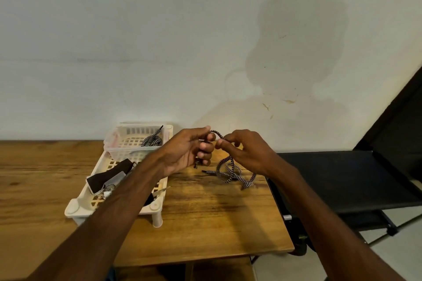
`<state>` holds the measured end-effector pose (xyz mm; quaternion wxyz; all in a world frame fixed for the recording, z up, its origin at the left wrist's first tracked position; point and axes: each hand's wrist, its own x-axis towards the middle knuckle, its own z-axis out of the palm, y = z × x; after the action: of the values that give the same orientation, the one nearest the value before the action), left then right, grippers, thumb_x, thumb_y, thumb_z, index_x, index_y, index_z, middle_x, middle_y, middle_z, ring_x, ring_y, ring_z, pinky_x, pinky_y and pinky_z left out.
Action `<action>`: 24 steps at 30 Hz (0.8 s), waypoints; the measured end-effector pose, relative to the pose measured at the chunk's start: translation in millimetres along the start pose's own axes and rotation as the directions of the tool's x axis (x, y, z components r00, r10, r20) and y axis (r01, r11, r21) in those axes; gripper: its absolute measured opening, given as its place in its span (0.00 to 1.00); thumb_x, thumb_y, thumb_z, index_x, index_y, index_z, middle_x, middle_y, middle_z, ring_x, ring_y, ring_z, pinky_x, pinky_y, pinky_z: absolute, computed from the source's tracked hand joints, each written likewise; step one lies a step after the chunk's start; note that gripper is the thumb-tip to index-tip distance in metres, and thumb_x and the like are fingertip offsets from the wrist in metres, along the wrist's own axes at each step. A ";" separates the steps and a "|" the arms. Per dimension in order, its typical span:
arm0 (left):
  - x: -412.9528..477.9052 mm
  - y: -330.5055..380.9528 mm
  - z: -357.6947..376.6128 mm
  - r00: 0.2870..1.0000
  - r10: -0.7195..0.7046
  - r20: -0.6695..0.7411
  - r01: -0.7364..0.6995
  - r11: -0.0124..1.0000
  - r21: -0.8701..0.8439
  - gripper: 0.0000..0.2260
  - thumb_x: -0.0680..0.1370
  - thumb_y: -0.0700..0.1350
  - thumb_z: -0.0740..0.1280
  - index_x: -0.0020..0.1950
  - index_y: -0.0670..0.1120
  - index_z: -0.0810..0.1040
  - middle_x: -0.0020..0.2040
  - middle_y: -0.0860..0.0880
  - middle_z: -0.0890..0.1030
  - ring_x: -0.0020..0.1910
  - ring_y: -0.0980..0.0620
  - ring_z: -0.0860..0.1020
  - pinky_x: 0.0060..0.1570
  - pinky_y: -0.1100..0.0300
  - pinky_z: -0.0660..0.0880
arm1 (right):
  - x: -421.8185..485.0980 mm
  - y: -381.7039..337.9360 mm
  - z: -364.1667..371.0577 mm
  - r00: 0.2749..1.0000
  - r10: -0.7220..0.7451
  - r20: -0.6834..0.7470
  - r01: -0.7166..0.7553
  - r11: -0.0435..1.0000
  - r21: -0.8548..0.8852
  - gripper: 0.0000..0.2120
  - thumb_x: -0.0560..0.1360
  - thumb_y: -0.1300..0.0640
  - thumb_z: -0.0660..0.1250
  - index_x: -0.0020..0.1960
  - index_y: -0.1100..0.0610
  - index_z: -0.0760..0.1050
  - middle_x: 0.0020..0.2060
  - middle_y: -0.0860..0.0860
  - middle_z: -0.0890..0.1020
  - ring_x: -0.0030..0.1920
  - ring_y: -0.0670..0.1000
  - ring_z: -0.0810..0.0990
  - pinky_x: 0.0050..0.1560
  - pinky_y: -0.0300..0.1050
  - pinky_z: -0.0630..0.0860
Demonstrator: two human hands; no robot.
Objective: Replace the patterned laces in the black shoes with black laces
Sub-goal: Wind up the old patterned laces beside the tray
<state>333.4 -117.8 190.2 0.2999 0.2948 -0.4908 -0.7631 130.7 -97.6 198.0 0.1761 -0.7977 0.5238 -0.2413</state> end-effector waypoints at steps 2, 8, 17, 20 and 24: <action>2.4 -2.1 -1.5 0.999 0.017 -0.037 -0.016 0.999 0.033 0.12 0.86 0.49 0.56 0.46 0.46 0.72 0.33 0.52 0.65 0.32 0.53 0.62 0.37 0.58 0.68 | 0.0 -1.7 -2.0 1.000 -0.026 0.002 0.026 1.000 0.007 0.14 0.84 0.51 0.62 0.55 0.56 0.85 0.47 0.48 0.85 0.47 0.44 0.79 0.47 0.42 0.73; 4.8 -5.2 -3.5 0.992 0.056 -0.111 -0.048 0.996 0.079 0.12 0.85 0.40 0.59 0.60 0.35 0.80 0.44 0.44 0.82 0.40 0.51 0.80 0.38 0.62 0.78 | -4.1 9.4 -13.8 0.996 0.061 -0.059 -0.038 0.940 0.338 0.09 0.83 0.56 0.65 0.55 0.58 0.83 0.39 0.52 0.87 0.42 0.50 0.85 0.49 0.47 0.80; -3.3 -2.7 11.4 0.961 0.116 0.253 -0.106 0.993 -0.053 0.19 0.81 0.25 0.56 0.72 0.32 0.70 0.68 0.34 0.77 0.68 0.37 0.77 0.67 0.51 0.76 | 5.2 20.4 0.9 0.994 0.015 -0.104 0.005 0.983 0.182 0.07 0.80 0.62 0.67 0.50 0.58 0.84 0.43 0.50 0.86 0.45 0.51 0.85 0.50 0.58 0.81; -1.7 -2.2 12.6 0.959 0.217 0.184 -0.193 0.971 -0.138 0.24 0.79 0.21 0.54 0.73 0.33 0.69 0.70 0.36 0.76 0.70 0.39 0.75 0.69 0.52 0.73 | 2.5 12.4 12.0 0.997 0.078 0.026 -0.082 0.972 0.218 0.07 0.79 0.67 0.67 0.49 0.59 0.82 0.40 0.54 0.85 0.42 0.53 0.83 0.49 0.61 0.82; 3.0 -0.5 7.2 0.958 0.282 0.059 -0.269 0.948 -0.169 0.28 0.76 0.18 0.53 0.74 0.34 0.68 0.71 0.37 0.76 0.71 0.41 0.75 0.71 0.52 0.70 | 0.6 -5.9 20.9 0.979 -0.017 0.202 -0.031 0.972 0.235 0.09 0.84 0.56 0.64 0.51 0.52 0.83 0.33 0.50 0.83 0.35 0.46 0.81 0.46 0.50 0.80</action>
<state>326.1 -115.8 191.8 0.4056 0.1668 -0.4763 -0.7621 147.2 -95.3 184.1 0.3230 -0.7896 0.4735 -0.2190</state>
